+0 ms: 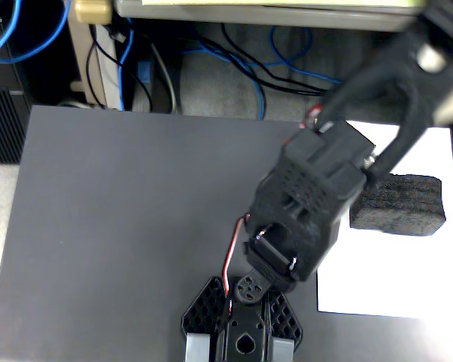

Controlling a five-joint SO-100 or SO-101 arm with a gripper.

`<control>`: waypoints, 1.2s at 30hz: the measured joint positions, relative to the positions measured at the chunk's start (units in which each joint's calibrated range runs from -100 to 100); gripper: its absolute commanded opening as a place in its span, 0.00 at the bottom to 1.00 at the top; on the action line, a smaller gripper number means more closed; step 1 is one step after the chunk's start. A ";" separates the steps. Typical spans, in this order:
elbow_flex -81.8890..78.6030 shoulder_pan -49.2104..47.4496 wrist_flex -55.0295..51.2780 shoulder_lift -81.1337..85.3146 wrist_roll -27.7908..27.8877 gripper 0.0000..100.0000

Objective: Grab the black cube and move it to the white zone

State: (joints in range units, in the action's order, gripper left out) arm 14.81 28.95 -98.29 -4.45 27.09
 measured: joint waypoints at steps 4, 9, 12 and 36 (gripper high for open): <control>11.70 -8.05 -0.17 0.00 -6.40 0.07; 21.66 -17.13 -0.43 0.00 -14.37 0.01; 27.51 -20.75 -0.51 0.00 -17.62 0.01; -20.11 -44.61 3.85 78.90 -30.21 0.01</control>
State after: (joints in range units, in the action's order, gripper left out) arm -5.30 -15.66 -94.44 74.45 -3.12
